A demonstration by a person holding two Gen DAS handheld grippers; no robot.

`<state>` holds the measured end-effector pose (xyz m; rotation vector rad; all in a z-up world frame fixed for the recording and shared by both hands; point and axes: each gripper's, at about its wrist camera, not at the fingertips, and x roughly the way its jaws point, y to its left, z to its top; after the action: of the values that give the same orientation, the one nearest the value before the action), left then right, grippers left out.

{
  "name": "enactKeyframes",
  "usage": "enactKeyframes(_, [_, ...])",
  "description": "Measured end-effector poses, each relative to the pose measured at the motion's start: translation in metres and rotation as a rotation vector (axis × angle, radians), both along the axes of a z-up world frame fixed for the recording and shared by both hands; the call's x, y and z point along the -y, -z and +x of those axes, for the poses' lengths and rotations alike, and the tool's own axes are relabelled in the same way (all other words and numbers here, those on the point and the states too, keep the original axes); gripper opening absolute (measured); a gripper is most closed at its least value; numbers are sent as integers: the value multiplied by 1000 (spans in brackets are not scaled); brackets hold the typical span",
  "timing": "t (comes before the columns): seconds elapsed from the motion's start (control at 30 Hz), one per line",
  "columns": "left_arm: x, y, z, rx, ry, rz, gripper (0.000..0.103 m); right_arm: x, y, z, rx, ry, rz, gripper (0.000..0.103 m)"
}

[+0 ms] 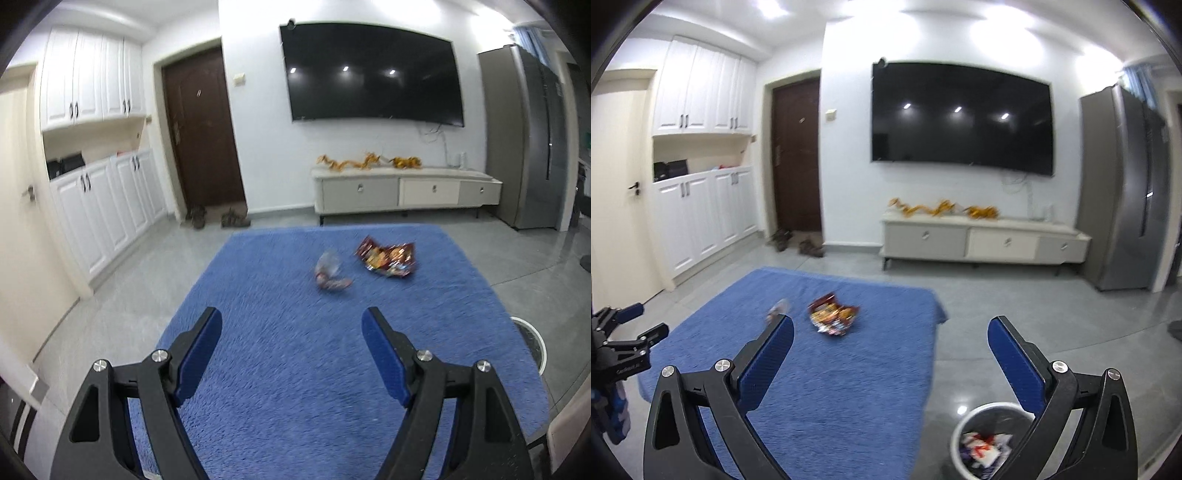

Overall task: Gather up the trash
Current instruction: 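Move both grippers back over the rug toward the bottle and chip bag, then grasp the clear plastic bottle with the left gripper while the right gripper grasps the brown chip bag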

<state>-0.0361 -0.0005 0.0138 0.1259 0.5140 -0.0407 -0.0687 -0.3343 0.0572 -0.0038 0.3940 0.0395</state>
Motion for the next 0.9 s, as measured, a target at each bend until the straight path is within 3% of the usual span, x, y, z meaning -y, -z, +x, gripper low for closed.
enactKeyframes(0.1, [-11, 9, 22, -39, -10, -18, 84, -10, 17, 28, -47, -33, -12, 103])
enactKeyframes(0.3, [-9, 34, 74, -140, 17, -64, 84, -19, 59, 99, -161, -115, 18, 103])
enactKeyframes(0.67, [17, 89, 209, -302, 38, -98, 84, -34, 135, 250, -341, -234, 178, 102])
enactKeyframes(0.9, [32, 114, 261, -355, 46, -92, 79, -50, 180, 329, -456, -265, 256, 86])
